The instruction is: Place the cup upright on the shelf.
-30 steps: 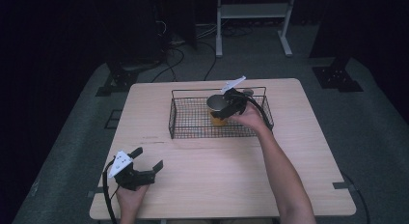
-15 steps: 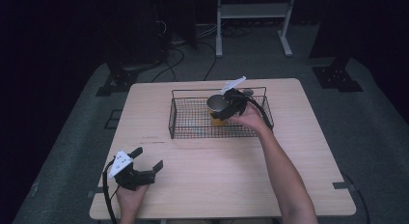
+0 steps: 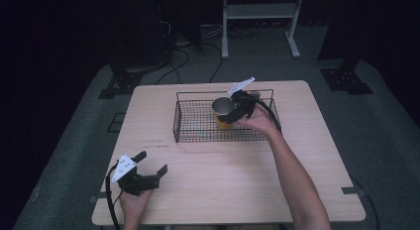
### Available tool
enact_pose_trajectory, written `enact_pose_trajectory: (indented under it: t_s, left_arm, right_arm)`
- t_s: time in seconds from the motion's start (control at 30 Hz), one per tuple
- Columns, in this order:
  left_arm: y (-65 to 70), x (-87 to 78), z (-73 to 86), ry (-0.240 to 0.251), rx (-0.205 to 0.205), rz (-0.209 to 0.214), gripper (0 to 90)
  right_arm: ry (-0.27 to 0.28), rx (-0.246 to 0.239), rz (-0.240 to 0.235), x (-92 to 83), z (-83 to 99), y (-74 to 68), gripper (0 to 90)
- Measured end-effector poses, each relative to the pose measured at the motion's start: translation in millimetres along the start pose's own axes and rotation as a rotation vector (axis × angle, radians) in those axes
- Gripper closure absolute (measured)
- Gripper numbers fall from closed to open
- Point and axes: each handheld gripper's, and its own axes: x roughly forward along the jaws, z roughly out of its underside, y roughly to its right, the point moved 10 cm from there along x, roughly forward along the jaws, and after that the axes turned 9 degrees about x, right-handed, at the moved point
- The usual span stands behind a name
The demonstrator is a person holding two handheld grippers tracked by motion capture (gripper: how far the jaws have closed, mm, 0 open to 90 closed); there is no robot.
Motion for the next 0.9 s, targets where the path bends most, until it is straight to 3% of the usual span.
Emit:
enact_pose_trajectory:
  t_s: [0.23,0.37,0.9]
  left_arm:
    - [-0.2,0.1,0.1,-0.001,-0.001,-0.001,0.0]
    - [-0.2,0.2,0.2,-0.002,-0.001,-0.003,0.0]
    - [-0.7,-0.1,0.5,-0.002,-0.003,-0.006,0.0]
  right_arm:
    - [0.001,-0.003,-0.005,-4.4,0.8,-0.7,0.0]
    - [0.007,0.007,0.009,-7.7,0.1,3.0,0.0]
    - [0.025,0.048,-0.012,-15.6,1.1,10.1,0.0]
